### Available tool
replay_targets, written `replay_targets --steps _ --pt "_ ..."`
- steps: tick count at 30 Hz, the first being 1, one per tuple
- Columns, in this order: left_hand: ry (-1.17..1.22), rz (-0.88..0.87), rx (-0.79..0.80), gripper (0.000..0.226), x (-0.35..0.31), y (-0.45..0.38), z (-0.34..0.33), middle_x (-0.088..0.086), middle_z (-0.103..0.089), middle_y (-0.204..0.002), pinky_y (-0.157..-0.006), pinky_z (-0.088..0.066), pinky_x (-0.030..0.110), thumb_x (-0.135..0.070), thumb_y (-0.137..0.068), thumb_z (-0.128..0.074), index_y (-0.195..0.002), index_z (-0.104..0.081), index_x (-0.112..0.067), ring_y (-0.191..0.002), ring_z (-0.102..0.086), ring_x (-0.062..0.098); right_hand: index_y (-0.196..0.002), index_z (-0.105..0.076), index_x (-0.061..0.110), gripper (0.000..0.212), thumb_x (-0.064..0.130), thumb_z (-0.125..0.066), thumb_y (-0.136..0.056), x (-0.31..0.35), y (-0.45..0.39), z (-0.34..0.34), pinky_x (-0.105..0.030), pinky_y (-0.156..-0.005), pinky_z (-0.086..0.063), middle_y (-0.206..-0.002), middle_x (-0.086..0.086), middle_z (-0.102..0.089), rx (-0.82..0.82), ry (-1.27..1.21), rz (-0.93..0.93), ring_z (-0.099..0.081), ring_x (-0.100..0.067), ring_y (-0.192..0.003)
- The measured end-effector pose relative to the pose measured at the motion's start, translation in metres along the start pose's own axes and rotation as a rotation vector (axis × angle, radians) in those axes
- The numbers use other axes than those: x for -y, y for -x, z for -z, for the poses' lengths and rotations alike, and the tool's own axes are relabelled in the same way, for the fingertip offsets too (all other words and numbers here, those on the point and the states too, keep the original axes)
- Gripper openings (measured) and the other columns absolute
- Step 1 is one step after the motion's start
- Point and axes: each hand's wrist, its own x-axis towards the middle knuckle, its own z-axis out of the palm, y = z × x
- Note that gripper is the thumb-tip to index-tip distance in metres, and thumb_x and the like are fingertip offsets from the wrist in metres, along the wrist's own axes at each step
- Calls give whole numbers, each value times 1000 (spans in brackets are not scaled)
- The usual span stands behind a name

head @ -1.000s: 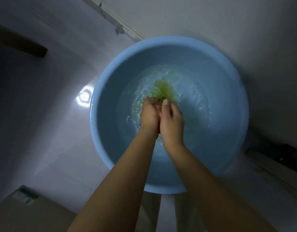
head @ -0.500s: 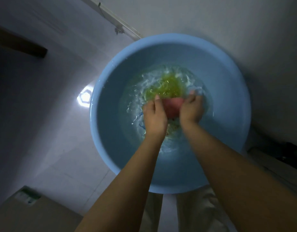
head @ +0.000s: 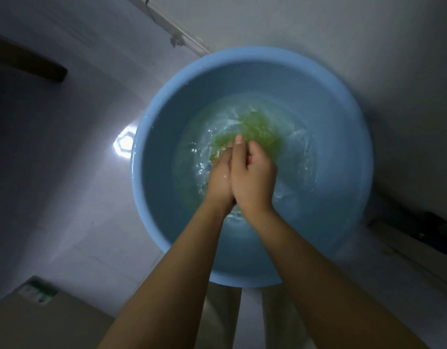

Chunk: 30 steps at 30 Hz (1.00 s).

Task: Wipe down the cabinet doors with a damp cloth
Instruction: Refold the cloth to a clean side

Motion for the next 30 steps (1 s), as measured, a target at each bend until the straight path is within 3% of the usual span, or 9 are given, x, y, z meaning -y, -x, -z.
replay_targets --steps 3,9,11,13,16,18,22,26,30 --pt "116 137 -65 49 -5 8 0 -1 -44 -47 -39 -32 20 -43 -103 -30 -66 -50 -17 -40 -41 12 -52 -33 23 49 28 -42 -100 -10 -23 -7 -28 -51 -34 -47 9 -39 123 55 -2 -46 -17 -50" --pt "95 226 -143 52 -6 14 -7 4 -39 -40 -37 -26 17 -33 -100 -33 -54 -42 -12 -31 -34 15 -52 -42 13 55 28 -34 -104 -39 -41 -7 -30 -55 -26 -50 -5 -44 222 213 -126 -42 -19 -48" --pt "124 220 -217 44 -4 13 -14 7 -55 -57 -49 -43 26 -41 -94 -35 -62 -51 -14 -49 -52 19 -73 -59 2 51 31 -30 -105 -48 -46 -4 -31 -60 -31 -71 -18 -61 136 280 -181 -56 -32 -67" --pt "71 194 -290 44 -3 9 -14 12 -66 -98 -86 -51 40 -46 -85 -34 -91 -64 -14 -91 -62 27 -99 -59 -1 44 31 -29 -104 -61 -51 2 -36 -69 -37 -97 -24 -64 -49 266 -237 -59 -37 -89" --pt "-13 222 -298 40 3 0 -2 12 -43 -136 -107 -35 47 -37 -98 -35 -127 -54 -17 -120 -46 30 -110 -55 0 36 28 -34 -99 -75 -45 7 -36 -82 -35 -111 -23 -59 -210 198 -260 -53 -37 -105" --pt "-11 264 -230 46 6 -2 2 9 -35 -145 -107 -35 52 -43 -97 -35 -137 -46 -24 -127 -41 30 -118 -52 0 31 23 -37 -101 -74 -35 5 -28 -80 -32 -119 -21 -56 -86 166 -373 -50 -35 -113" --pt "79 328 -119 56 9 -4 3 6 -61 -122 -92 -51 42 -62 -81 -38 -116 -59 -23 -107 -61 21 -113 -62 7 34 30 -40 -101 -38 -9 8 -33 -86 -42 -113 -17 -64 151 37 -438 -57 -33 -106" --pt "6 192 -30 35 -1 -2 3 -3 -55 -67 -40 -37 12 -33 -102 -36 -76 -51 -15 -43 -50 -6 -56 -42 22 42 30 -52 -96 0 10 6 -37 -65 -42 -56 5 -50 75 -36 -228 -54 -25 -67" --pt "62 241 -69 43 -8 6 -6 4 -54 -60 -48 -40 19 -36 -102 -33 -74 -55 -12 -54 -54 17 -47 -35 21 54 28 -46 -100 -15 -20 0 -30 -57 -30 -48 5 -39 45 7 -223 -45 -24 -57"
